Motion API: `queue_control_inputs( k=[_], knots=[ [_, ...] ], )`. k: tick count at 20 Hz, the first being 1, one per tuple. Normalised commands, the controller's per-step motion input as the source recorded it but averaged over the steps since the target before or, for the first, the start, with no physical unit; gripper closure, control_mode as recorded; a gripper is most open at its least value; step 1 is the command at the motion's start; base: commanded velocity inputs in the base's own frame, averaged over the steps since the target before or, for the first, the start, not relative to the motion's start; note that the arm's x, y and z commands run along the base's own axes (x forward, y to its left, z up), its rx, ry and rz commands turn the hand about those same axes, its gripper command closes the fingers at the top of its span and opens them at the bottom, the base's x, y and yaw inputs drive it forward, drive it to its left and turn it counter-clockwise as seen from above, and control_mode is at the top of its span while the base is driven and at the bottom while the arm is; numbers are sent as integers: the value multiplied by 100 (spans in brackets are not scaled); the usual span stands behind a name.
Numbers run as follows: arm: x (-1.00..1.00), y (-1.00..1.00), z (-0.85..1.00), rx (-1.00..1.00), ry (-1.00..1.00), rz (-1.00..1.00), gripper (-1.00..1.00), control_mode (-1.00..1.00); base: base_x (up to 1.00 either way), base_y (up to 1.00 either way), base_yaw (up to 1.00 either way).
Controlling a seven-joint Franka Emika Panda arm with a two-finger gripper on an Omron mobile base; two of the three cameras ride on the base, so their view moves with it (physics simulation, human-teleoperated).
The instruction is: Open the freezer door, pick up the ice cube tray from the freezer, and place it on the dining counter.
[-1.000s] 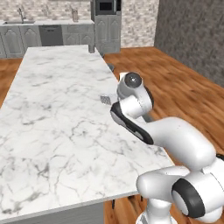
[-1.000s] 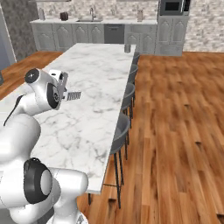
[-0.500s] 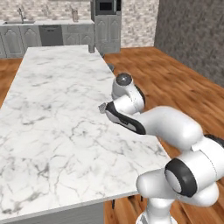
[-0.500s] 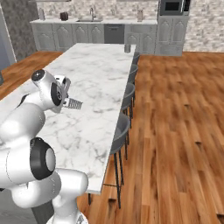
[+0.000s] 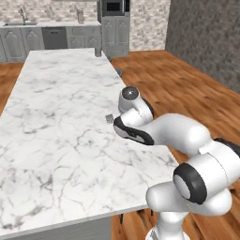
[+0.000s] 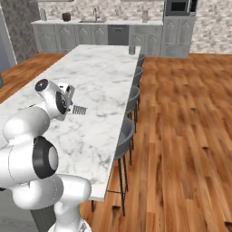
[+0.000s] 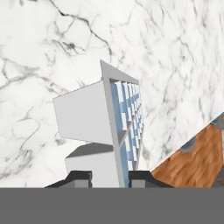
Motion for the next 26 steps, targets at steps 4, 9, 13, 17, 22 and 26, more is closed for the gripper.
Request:
queue_control_inputs(
  k=[4, 9, 13, 17, 22, 26],
  knots=[
    [4, 0, -40, 0, -17, 0, 100, -100, 0, 0, 0],
    [15, 0, -24, 0, 2, 0, 100, -100, 0, 0, 0],
    [17, 0, -16, 0, 5, 0, 100, -100, 0, 0, 0],
    [14, 0, -26, 0, 2, 0, 100, -100, 0, 0, 0],
    [16, 0, -30, 0, 3, 0, 100, -100, 0, 0, 0],
    [13, 0, -45, 0, 0, 0, 100, -100, 0, 0, 0]
  ],
)
